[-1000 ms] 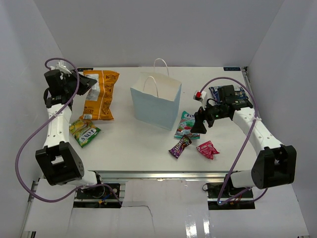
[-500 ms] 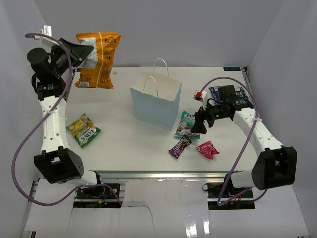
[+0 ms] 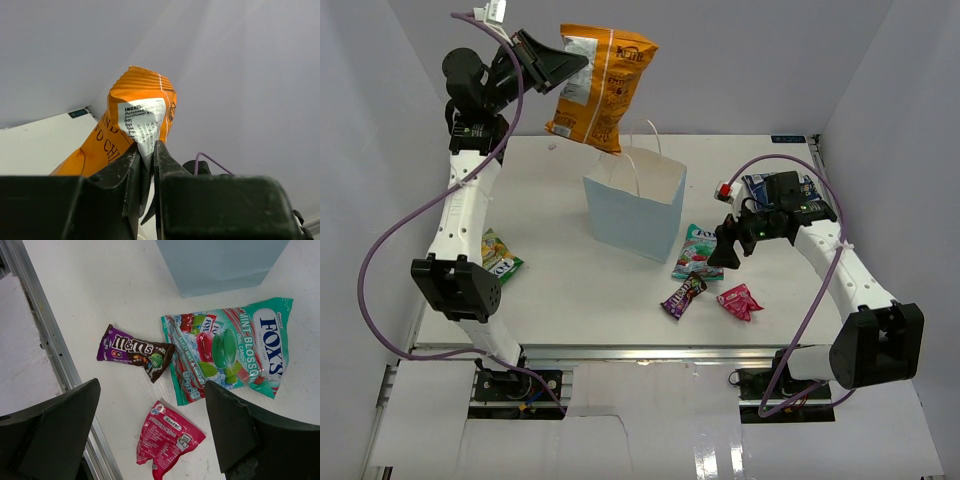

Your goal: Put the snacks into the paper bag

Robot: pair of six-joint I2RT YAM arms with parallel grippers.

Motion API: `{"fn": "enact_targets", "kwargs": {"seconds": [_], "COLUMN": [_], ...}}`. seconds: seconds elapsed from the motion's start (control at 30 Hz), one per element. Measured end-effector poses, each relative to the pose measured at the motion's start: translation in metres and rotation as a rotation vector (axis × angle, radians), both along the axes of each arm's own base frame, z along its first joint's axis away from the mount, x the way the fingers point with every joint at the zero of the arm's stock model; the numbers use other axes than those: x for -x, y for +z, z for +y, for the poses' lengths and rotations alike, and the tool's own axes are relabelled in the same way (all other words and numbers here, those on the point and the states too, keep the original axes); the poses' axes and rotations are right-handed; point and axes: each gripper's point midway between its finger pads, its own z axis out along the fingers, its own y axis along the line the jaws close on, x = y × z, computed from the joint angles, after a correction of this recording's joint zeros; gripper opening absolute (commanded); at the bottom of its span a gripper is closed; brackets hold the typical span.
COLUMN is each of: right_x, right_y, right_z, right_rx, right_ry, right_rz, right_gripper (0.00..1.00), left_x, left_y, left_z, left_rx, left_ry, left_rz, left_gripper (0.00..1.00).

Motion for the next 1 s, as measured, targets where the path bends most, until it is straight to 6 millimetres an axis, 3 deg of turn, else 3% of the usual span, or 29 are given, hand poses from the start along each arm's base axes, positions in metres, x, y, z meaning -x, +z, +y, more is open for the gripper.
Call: {"fn": "enact_targets", "kwargs": {"seconds": [0.27, 0.47, 0.6, 0.8, 0.83, 0.87, 0.9, 0.97, 1.0], "right_x": [-0.001, -0.002, -0.004, -0.004, -0.004, -0.004, -0.004, -0.004, -0.004], "right_y": [0.003, 0.003, 0.003, 0.005, 0.005, 0.005, 0.005, 0.005, 0.005], "right_z": [-0.004, -0.005, -0.007, -0.009, -0.010, -0.010, -0.010, -0.010, -0.010], "right_rx": [0.000, 0.000, 0.001, 0.001, 0.001, 0.001, 0.001, 0.001, 0.001], "right_ry": [-0.014, -0.020, -0.028, -0.036, -0.036, -0.037, -0.036, -0.036, -0.036], "right_rz": [-0.012, -0.012, -0.013, -0.021, -0.022, -0.023, -0.024, -0.023, -0.024], "right_gripper": [0.90, 0.90, 0.90, 0.90, 0.90, 0.90, 0.90, 0.90, 0.90], "left_x": [0.021, 0.037, 0.039, 0.023, 0.021, 0.019, 0.019, 0.017, 0.018], "left_y": [0.003, -0.009, -0.032, -0.096, -0.106, -0.115, -0.121, -0.132, -0.134], "left_z": [-0.047, -0.086, -0.105, -0.110, -0.110, -0.111, -0.111, -0.111, -0.111], "left_rx": [0.010, 0.006, -0.007, -0.030, -0.034, -0.036, -0.038, -0.037, -0.037], "left_ry": [-0.110, -0.193, -0.226, -0.219, -0.217, -0.217, -0.217, -0.217, -0.221], "left_rz": [0.005, 0.026, 0.067, 0.186, 0.209, 0.221, 0.233, 0.250, 0.252], "left_gripper": [0.00, 0.00, 0.00, 0.00, 0.03, 0.20, 0.30, 0.49, 0.53]}}
